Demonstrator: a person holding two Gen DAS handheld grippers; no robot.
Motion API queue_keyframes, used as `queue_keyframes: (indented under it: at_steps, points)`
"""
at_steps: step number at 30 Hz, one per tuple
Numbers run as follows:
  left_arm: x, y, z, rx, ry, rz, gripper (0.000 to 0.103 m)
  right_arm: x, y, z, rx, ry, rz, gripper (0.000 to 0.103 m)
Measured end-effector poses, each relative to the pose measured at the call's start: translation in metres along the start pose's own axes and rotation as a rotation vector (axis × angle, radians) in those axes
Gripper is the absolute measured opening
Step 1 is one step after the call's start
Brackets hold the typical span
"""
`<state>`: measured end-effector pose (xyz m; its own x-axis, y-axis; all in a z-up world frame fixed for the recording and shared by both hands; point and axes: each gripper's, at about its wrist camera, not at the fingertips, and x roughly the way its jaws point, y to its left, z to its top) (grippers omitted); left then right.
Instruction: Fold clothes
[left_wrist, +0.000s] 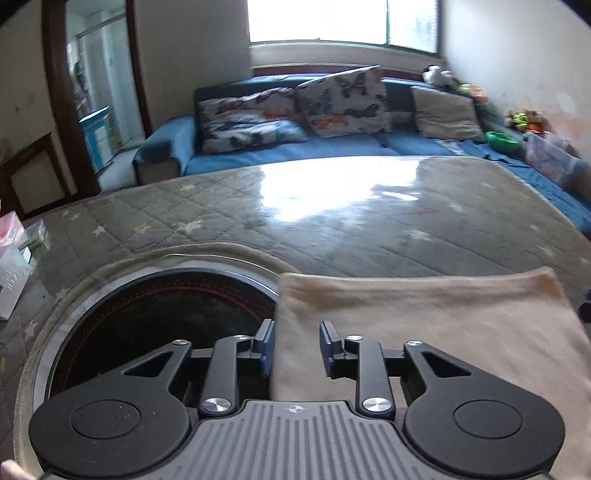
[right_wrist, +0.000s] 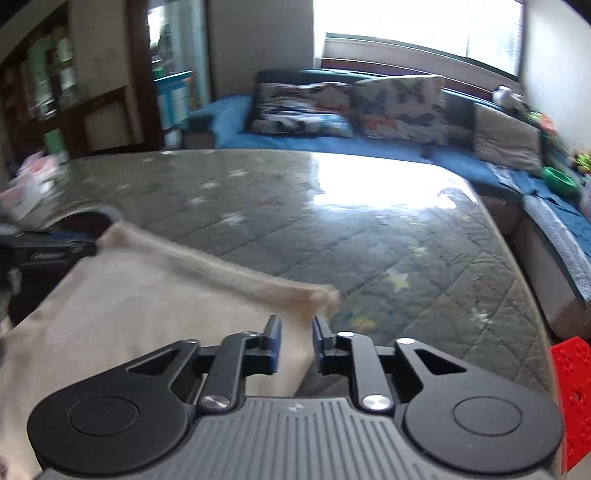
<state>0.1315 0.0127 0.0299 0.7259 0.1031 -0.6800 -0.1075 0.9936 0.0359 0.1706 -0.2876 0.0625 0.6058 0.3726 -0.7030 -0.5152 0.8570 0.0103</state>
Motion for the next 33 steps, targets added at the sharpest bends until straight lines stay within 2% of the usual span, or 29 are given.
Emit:
queue_keyframes:
  at_steps: [7, 10, 15, 24, 28, 32, 33]
  points:
    - [-0.055, -0.027, -0.044, 0.067, -0.009, -0.133, 0.034, -0.054, 0.049, -0.045, -0.166, 0.019, 0.137, 0.025]
    - [-0.071, -0.032, -0.063, 0.076, -0.002, -0.170, 0.034, -0.067, 0.064, -0.066, -0.211, 0.045, 0.166, 0.024]
    - [-0.085, -0.037, -0.089, 0.091, 0.006, -0.165, 0.034, -0.067, 0.063, -0.089, -0.194, 0.076, 0.127, 0.022]
    - [-0.085, -0.028, -0.097, 0.057, 0.008, -0.131, 0.038, -0.065, 0.061, -0.093, -0.142, 0.039, 0.128, 0.025]
    - [-0.087, -0.027, -0.097, 0.061, 0.012, -0.133, 0.039, -0.087, 0.052, -0.095, -0.085, -0.016, 0.125, 0.026]
    - [-0.095, -0.033, -0.095, 0.068, -0.005, -0.159, 0.039, -0.110, 0.023, -0.105, -0.001, -0.056, 0.013, 0.032]
    - [-0.097, -0.037, -0.094, 0.074, -0.008, -0.170, 0.039, -0.112, 0.009, -0.109, 0.036, -0.054, -0.039, 0.032]
